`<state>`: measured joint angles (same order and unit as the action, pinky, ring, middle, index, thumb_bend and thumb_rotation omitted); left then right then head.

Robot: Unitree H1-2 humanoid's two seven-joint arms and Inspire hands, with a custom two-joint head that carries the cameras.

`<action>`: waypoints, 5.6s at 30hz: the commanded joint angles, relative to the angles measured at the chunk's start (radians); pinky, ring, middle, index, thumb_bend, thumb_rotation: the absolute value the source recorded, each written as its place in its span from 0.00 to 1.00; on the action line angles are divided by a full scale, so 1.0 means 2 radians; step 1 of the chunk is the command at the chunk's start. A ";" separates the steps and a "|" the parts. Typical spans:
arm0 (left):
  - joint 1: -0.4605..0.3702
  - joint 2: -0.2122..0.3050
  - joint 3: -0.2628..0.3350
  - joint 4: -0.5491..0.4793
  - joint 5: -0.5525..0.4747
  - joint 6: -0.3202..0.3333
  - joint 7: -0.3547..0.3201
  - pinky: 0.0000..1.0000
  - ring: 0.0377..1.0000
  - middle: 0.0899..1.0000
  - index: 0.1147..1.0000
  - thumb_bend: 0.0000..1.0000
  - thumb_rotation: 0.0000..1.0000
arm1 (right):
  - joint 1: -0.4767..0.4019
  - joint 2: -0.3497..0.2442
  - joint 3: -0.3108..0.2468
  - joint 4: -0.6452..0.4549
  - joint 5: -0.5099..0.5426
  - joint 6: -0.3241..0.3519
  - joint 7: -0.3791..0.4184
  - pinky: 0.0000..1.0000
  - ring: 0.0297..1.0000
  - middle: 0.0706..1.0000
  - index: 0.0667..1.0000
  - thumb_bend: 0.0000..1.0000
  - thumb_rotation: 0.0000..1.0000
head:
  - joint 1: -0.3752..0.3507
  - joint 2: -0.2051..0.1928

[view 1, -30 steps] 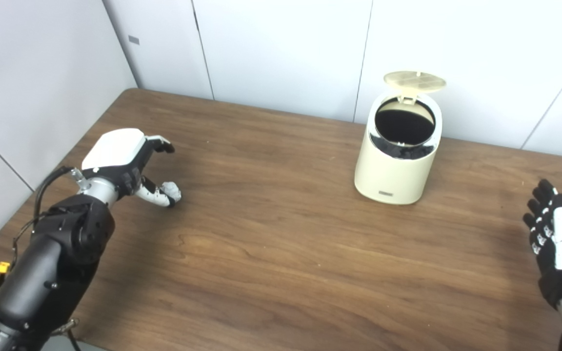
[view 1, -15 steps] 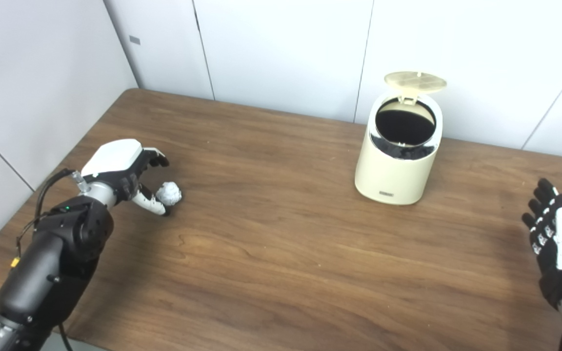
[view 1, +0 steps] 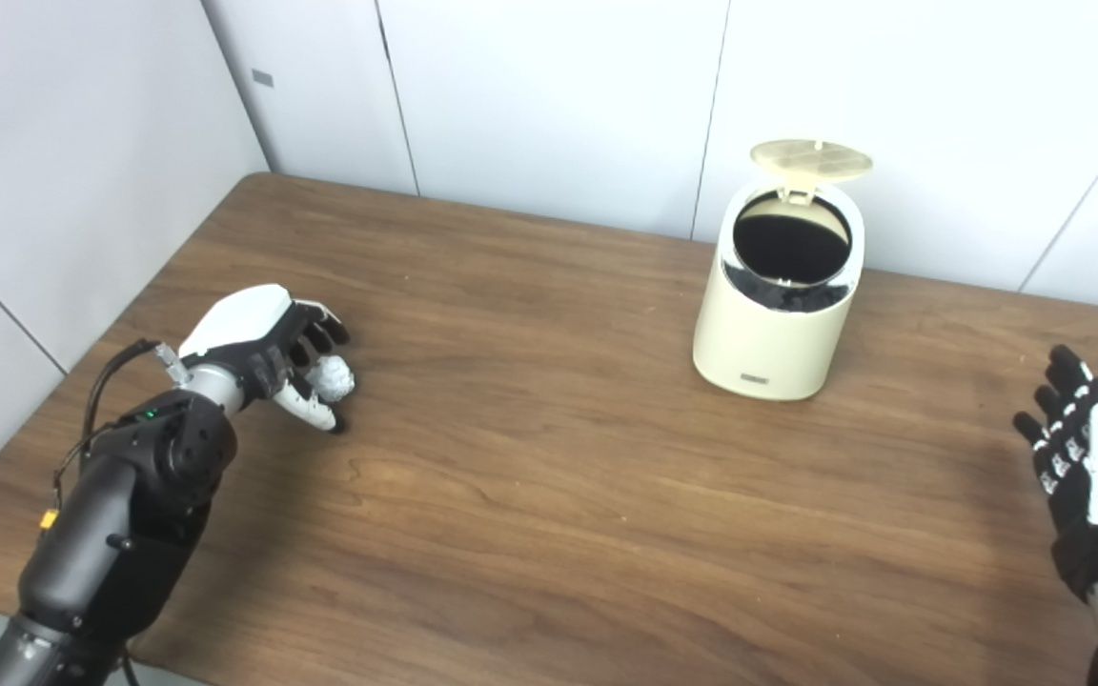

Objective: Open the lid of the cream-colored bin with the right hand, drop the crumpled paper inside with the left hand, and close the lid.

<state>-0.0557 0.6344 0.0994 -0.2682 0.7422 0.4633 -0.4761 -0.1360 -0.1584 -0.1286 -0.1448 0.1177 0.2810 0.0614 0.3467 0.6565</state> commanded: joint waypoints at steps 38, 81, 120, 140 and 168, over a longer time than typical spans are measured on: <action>-0.031 -0.017 0.020 0.009 0.076 0.003 -0.015 0.43 0.44 0.48 0.39 0.50 0.00 | -0.018 -0.006 -0.009 -0.002 0.038 -0.023 0.014 1.00 1.00 1.00 0.96 0.51 1.00 | 0.002 0.016; -0.220 -0.107 -0.122 -0.048 0.032 -0.050 0.013 0.37 0.40 0.42 0.41 0.48 0.00 | -0.012 0.009 0.008 0.049 0.000 -0.091 0.003 0.99 0.98 0.99 0.96 0.56 1.00 | -0.126 -0.013; -0.316 -0.208 -0.177 0.070 0.039 -0.098 0.111 0.34 0.34 0.41 0.45 0.47 0.00 | -0.003 0.043 0.038 0.074 -0.044 -0.132 -0.030 0.99 0.97 0.96 0.93 0.52 1.00 | -0.216 -0.066; -0.339 -0.256 -0.204 0.168 0.039 -0.121 0.186 0.30 0.36 0.45 0.44 0.47 0.00 | -0.008 0.046 0.041 0.085 -0.054 -0.143 -0.036 1.00 0.98 0.96 0.93 0.52 1.00 | -0.212 -0.069; -0.345 -0.279 -0.218 0.234 0.032 -0.156 0.261 0.33 0.39 0.47 0.41 0.47 0.00 | -0.004 0.044 0.040 0.074 -0.048 -0.132 -0.035 1.00 0.99 0.96 0.95 0.53 1.00 | -0.210 -0.065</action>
<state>-0.6922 0.0829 -0.3301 0.2061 0.8064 0.1743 0.0288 -0.1327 -0.0738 -0.0537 0.0255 0.0144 0.0101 -0.0191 -0.0721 0.5262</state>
